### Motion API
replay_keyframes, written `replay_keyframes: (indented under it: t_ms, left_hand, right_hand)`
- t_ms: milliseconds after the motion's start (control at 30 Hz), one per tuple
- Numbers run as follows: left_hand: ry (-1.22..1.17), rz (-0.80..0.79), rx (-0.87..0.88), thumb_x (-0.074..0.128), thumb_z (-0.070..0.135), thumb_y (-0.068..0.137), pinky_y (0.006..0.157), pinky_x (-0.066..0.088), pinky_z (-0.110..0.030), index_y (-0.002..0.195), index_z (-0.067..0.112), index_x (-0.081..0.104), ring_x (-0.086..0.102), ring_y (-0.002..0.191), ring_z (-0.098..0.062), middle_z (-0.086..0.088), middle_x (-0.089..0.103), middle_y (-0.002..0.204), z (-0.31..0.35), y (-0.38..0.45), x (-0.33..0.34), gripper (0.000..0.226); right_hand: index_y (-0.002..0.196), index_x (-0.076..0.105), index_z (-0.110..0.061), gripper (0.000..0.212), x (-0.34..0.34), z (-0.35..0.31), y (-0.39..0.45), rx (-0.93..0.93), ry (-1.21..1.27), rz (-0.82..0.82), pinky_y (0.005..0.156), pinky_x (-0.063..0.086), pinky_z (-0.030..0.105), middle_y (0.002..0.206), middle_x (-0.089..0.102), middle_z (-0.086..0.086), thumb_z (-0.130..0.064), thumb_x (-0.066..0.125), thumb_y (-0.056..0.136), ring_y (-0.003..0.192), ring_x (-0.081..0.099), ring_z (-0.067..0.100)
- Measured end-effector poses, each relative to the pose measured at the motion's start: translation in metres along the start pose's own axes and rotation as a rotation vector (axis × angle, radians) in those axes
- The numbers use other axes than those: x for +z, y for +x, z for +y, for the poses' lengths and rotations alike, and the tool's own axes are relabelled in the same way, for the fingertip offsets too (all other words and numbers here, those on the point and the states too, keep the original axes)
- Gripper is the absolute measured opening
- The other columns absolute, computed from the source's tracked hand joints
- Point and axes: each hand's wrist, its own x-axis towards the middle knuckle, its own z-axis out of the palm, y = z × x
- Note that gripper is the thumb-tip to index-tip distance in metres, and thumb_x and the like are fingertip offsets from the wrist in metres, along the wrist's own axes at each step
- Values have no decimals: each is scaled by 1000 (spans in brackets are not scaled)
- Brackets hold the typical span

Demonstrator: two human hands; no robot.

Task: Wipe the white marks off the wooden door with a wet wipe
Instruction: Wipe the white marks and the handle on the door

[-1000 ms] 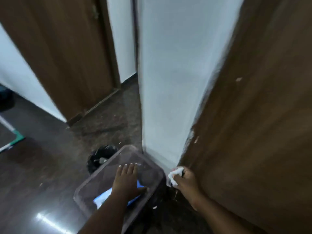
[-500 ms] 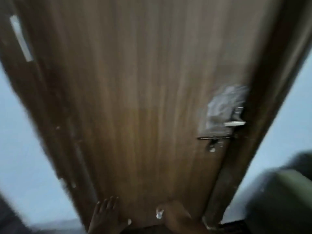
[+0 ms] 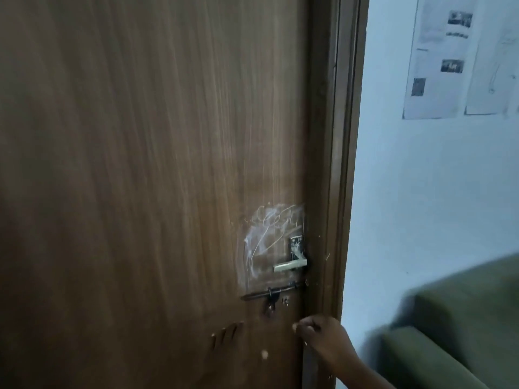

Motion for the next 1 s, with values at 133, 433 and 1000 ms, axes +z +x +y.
replay_keyframes:
  t_ms: [133, 433, 1000]
  left_hand:
    - [-794, -111, -82, 55, 69, 75, 93, 48, -26, 113, 22, 65, 63, 112, -23, 2, 69, 120, 44, 53, -27, 61]
    - [-1306, -462, -276, 31, 66, 91, 107, 37, -42, 139, 18, 43, 60, 112, -20, -5, 58, 132, 71, 165, -41, 68]
    - [-1323, -584, -281, 31, 57, 89, 87, 47, -26, 117, 20, 66, 63, 113, -16, 1, 64, 127, 58, 209, -5, 58]
  right_hand:
    - [70, 71, -26, 11, -16, -16, 50, -84, 99, 141, 65, 51, 25, 63, 71, -9, -24, 69, 81, 62, 65, 7]
    - [94, 74, -29, 14, -31, -39, 155, -144, 134, 459, 69, 42, 8, 78, 65, -29, -22, 71, 82, 80, 60, -9]
    - [98, 75, -8, 41, -5, -9, 212, -546, -533, 312, 58, 59, 26, 90, 71, 11, 13, 76, 62, 76, 71, 25]
